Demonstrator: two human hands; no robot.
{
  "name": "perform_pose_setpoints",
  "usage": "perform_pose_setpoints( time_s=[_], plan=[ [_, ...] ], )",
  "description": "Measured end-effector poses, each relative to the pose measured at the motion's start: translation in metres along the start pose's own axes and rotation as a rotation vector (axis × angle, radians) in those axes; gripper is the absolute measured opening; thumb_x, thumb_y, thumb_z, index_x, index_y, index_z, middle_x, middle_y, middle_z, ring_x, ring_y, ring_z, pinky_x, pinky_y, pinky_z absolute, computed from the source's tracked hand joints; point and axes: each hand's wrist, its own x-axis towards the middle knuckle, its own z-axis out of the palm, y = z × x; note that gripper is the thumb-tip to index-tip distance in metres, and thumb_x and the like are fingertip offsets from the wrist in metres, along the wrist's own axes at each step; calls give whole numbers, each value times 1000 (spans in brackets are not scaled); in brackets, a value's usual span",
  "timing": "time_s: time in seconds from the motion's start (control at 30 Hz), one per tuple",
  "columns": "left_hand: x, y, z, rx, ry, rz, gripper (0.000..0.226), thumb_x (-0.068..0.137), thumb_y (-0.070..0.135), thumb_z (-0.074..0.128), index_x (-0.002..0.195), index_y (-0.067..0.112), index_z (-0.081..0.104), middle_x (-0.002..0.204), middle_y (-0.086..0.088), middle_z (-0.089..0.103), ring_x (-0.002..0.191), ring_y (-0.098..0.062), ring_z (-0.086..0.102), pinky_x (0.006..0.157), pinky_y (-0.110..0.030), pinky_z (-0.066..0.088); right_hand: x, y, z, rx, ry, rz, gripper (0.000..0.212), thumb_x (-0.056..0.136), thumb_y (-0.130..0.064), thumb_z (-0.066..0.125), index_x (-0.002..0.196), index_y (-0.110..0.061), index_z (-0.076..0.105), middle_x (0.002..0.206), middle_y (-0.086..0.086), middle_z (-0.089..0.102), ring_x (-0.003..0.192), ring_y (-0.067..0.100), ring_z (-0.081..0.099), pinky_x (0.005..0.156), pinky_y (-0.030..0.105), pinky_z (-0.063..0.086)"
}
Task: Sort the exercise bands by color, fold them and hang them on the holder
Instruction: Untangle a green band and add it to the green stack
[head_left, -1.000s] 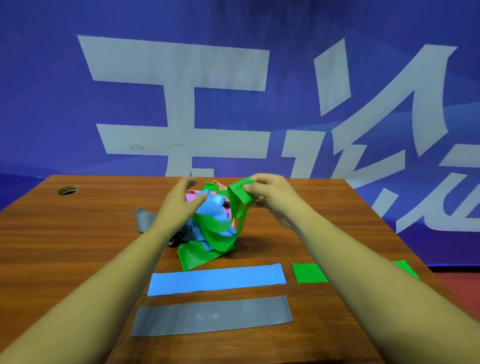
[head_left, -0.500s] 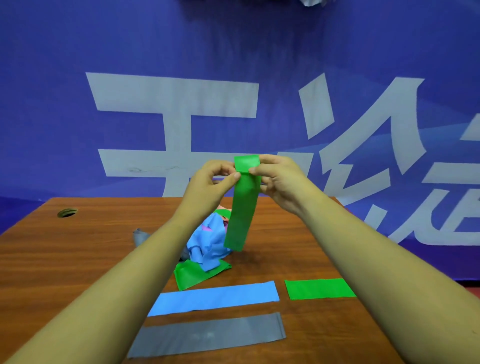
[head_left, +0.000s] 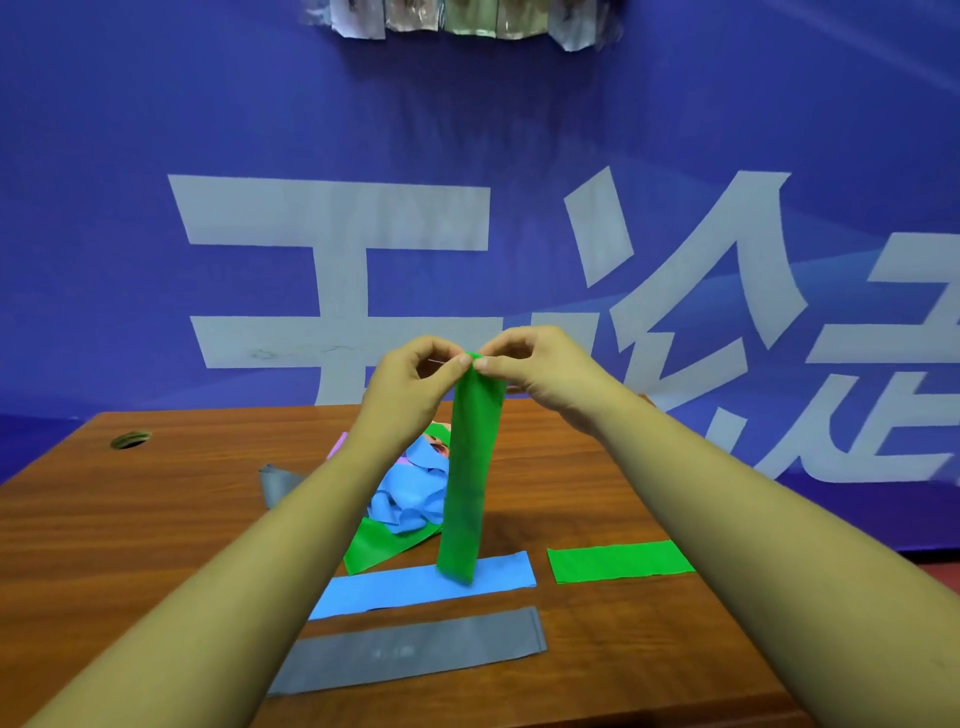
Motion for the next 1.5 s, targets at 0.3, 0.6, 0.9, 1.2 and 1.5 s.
perform_pose_setpoints(
  time_s=[0.3, 0.6, 0.9, 1.2, 1.5],
  plan=[
    [-12, 4, 13, -205, -242, -187, 37, 81, 35, 72, 110, 20, 56, 98, -9, 75, 89, -23, 71, 76, -38, 52, -8, -21, -13, 32, 17, -97, 14, 92, -7, 64, 101, 3, 68, 92, 20, 69, 80, 20, 64, 75, 38, 56],
    [-38, -22, 27, -282, -533, -400, 34, 80, 26, 72, 112, 14, 68, 98, -9, 70, 91, -27, 62, 85, -43, 42, -11, 3, -49, 186, 257, 101, 12, 92, -5, 63, 80, -9, 65, 79, 8, 65, 70, 17, 64, 55, 27, 55],
    [-78, -58, 50, -258, -722, -647, 3, 90, 13, 65, 91, 10, 65, 70, -3, 66, 62, -16, 63, 59, -28, 53, -32, 100, -91, 282, 605, 377, 22, 91, -2, 59, 73, -13, 60, 78, 8, 62, 72, 18, 62, 54, 30, 55],
    [-83, -88, 87, -115, -592, -694, 4, 89, 11, 67, 87, 8, 66, 72, -10, 67, 57, -18, 64, 52, -24, 50, -87, 201, -135, 70, 673, 610, 16, 91, -11, 64, 75, -11, 62, 84, 14, 63, 58, 24, 59, 62, 36, 56],
    [-78, -118, 138, 135, -570, -609, 10, 89, 8, 67, 99, 7, 67, 84, -9, 68, 70, -16, 62, 59, -22, 53, -123, 269, -172, -154, 706, 681, 16, 87, -14, 67, 71, -11, 65, 85, 14, 68, 80, 28, 66, 73, 40, 59]
  ],
)
